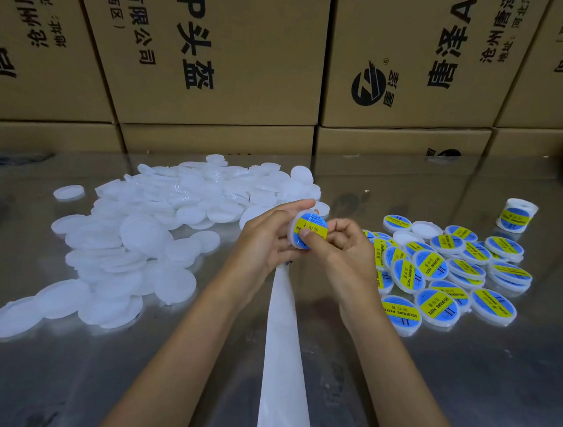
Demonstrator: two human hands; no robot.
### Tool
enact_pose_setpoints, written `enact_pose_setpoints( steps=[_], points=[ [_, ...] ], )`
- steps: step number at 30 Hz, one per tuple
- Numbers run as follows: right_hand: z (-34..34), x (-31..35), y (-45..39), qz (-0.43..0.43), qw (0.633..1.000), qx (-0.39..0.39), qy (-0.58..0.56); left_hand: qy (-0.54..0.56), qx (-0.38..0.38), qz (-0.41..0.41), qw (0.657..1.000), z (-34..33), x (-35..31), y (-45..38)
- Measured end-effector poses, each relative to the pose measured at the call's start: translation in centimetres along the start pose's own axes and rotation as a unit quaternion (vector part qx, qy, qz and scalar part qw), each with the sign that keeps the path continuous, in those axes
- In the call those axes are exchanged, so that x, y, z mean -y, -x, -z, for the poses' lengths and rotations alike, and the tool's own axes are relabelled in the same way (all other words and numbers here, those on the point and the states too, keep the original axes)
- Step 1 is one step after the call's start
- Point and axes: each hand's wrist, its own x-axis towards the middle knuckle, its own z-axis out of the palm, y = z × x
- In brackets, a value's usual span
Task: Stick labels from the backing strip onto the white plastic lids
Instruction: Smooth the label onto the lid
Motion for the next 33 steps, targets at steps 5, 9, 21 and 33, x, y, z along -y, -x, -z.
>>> enact_pose_setpoints(
  steps=[5,9,21,33],
  points=[
    [0.0,-0.2,-0.1,0.017,1.000,-0.002,0.013,-0.026,-0.002,-0.027,0.999,0.0,0.4,0.1],
    [0.0,-0.5,-0.3,0.044,0.998,-0.017,0.049,-0.039,-0.008,-0.036,0.999,0.1,0.3,0.2],
    [-0.1,-1.1,0.1,0.165,0.964,-0.042,0.202,0.168,0.011,0.029,0.985,0.5,-0.3,0.0],
    [0.3,-1.6,0.1,0.105,0.955,-0.026,0.278,0.192,0.028,0.043,0.980,0.6,-0.4,0.2]
  ],
)
